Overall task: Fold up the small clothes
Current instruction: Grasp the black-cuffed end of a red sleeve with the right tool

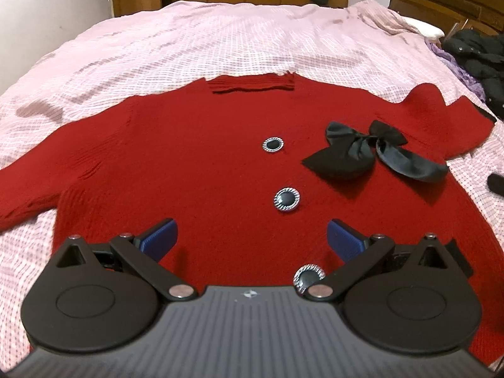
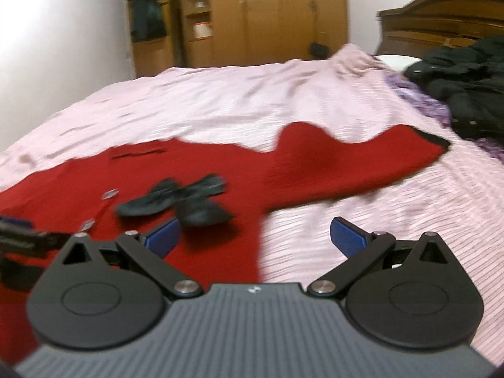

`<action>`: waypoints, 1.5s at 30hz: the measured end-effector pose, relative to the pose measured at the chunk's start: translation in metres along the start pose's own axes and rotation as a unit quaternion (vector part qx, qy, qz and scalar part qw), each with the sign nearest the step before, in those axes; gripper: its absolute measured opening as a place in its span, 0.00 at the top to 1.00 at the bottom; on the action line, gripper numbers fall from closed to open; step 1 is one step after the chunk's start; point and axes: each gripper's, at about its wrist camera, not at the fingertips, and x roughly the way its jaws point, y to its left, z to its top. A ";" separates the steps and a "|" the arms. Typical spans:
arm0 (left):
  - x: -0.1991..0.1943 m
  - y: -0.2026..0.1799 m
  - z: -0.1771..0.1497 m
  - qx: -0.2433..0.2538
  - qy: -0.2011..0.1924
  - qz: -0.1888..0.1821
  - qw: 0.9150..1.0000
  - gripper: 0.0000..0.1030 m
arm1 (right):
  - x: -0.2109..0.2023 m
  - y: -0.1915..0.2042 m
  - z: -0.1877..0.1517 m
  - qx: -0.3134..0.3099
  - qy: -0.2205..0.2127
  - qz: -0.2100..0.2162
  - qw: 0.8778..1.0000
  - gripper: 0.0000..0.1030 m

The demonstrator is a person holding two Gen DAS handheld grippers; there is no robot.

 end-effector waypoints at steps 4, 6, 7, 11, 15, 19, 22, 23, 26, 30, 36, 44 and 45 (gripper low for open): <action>0.012 -0.009 0.004 0.003 0.013 0.002 1.000 0.00 | 0.025 -0.044 0.009 0.041 0.017 -0.029 0.999 0.00; 0.019 -0.012 0.005 0.002 0.022 0.005 1.000 0.00 | 0.039 -0.066 0.014 0.065 0.025 -0.037 0.997 0.00; 0.022 -0.014 0.005 0.002 0.027 0.006 1.000 0.00 | 0.046 -0.075 0.017 0.075 0.026 -0.041 0.996 0.00; 0.034 -0.019 0.003 0.005 0.040 0.016 0.999 0.00 | 0.074 -0.110 0.023 0.105 0.025 -0.063 0.992 0.00; 0.040 -0.021 -0.001 0.007 0.040 0.020 0.999 0.00 | 0.107 -0.140 0.030 0.135 0.032 -0.079 0.987 0.00; 0.043 -0.022 -0.005 0.008 0.038 0.022 0.999 0.00 | 0.142 -0.160 0.036 0.162 0.046 -0.087 0.982 0.00; 0.046 -0.024 -0.007 0.013 0.035 0.023 0.999 0.00 | 0.159 -0.169 0.041 0.182 0.042 -0.088 0.978 0.00; 0.047 -0.024 -0.007 0.014 0.035 0.024 0.999 0.00 | 0.164 -0.172 0.044 0.190 0.037 -0.088 0.977 0.00; 0.049 -0.025 -0.007 0.016 0.033 0.024 0.999 0.00 | 0.175 -0.175 0.050 0.206 0.027 -0.084 0.975 0.00; 0.049 -0.026 -0.011 0.016 0.022 0.024 0.999 0.00 | 0.191 -0.184 0.055 0.229 0.017 -0.083 0.970 0.00; 0.048 -0.027 -0.014 0.020 0.016 0.027 0.999 0.00 | 0.201 -0.189 0.064 0.262 0.014 -0.091 0.961 0.00; 0.049 -0.029 -0.015 0.025 0.008 0.032 0.999 0.00 | 0.197 -0.200 0.073 0.294 0.015 -0.075 0.953 0.57; 0.049 -0.029 -0.015 0.025 0.008 0.032 0.999 0.00 | 0.196 -0.202 0.072 0.297 0.018 -0.071 0.952 0.65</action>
